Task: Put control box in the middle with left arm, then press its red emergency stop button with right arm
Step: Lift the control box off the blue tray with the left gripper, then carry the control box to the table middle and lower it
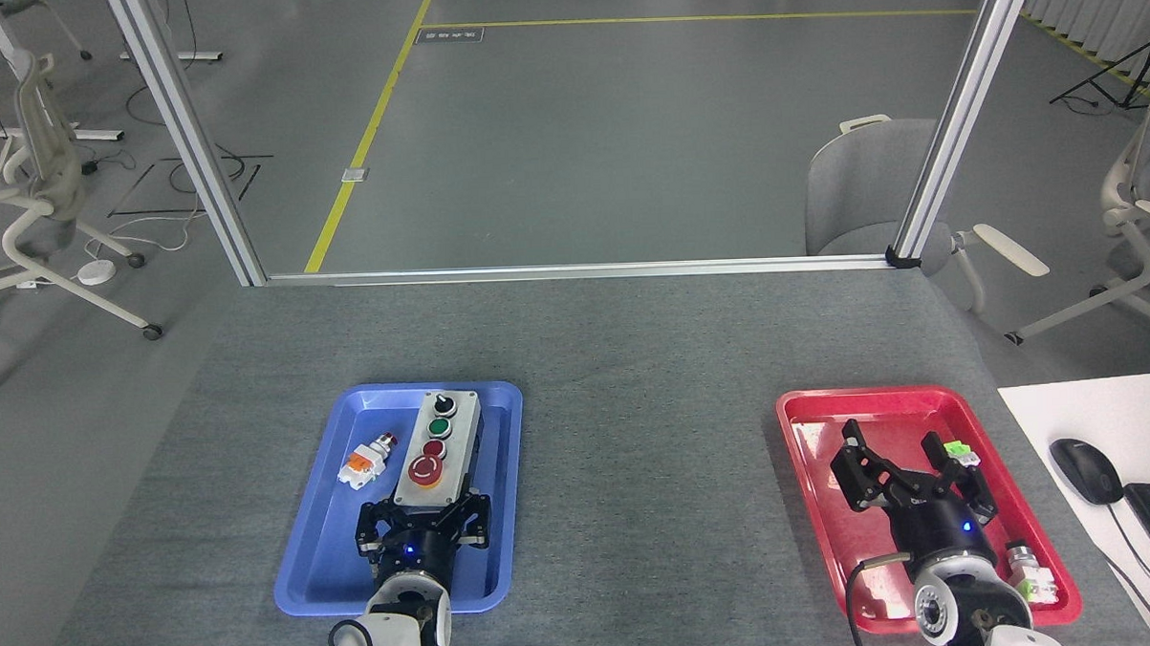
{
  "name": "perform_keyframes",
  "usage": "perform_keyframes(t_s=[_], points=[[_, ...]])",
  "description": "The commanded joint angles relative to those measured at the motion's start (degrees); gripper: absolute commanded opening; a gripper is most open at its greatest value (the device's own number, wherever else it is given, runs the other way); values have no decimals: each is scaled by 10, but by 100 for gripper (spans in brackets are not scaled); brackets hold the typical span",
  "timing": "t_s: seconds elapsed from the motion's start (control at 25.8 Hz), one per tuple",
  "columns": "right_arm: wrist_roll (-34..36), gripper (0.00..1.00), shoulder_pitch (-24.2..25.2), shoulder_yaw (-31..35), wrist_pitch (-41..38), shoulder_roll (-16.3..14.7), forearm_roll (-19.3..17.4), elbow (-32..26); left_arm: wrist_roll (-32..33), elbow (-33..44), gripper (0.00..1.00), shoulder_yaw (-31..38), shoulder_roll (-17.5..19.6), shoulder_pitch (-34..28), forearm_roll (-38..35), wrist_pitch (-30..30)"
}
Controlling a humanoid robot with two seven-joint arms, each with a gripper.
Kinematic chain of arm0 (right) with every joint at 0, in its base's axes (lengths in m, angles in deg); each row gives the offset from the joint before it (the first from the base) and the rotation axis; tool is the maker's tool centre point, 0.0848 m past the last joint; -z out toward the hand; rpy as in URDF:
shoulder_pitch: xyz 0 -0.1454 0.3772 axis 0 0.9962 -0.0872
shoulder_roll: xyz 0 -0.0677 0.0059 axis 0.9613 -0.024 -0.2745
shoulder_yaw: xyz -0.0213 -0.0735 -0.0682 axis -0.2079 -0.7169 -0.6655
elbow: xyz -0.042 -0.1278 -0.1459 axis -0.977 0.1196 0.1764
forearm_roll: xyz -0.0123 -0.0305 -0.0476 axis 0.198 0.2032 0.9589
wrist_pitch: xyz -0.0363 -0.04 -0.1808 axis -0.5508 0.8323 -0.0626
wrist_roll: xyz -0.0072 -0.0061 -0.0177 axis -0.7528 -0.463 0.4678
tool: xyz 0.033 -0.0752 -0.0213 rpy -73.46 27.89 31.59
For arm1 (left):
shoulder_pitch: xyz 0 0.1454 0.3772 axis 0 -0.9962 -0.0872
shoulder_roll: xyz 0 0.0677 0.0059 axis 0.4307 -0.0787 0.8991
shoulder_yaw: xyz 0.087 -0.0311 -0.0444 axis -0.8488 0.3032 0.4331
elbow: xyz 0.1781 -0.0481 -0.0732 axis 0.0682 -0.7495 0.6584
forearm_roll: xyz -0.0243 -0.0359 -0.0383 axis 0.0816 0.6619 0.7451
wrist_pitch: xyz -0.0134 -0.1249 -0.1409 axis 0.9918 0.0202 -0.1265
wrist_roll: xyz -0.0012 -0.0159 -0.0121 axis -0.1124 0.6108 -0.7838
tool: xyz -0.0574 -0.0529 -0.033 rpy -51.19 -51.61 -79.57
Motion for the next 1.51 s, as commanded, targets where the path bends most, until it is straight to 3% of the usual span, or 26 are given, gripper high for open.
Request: perform_keyframes(t_s=[0.0,0.16,0.27,0.35,0.54,0.74,0.93,1.2,1.32,1.43,1.47], points=[[0,99,0,0,1,-1,0,0,-9,91,0,2,14,-35,12,-28],[-1,99,0,0,1,-1,-1,0,-9,220,0,-4,27,-92,60,-69],[-1,99,-1,1,1,-2,-1,0,-12,230,0,-58,-10,-97,66,-72],[-1,99,-1,1,1,-2,0,0,-23,207,0,-105,-34,-84,65,-61],[-1,99,-1,1,1,-5,0,1,-27,85,0,-275,-36,-18,106,23],[-1,99,-1,2,1,-6,0,1,-18,13,0,-372,-37,32,150,27],[-1,99,-1,3,4,-8,0,1,-11,-40,0,-424,-38,50,150,13],[-1,99,-4,4,8,-7,4,1,38,-42,0,-453,-38,51,153,1],[0,99,-13,1,7,-5,3,2,80,-36,59,-453,-37,51,152,0],[2,99,-16,1,4,-5,3,6,74,-21,93,-453,-37,51,152,3],[2,99,-18,0,5,-6,3,9,73,-17,97,-452,-36,50,153,4]])
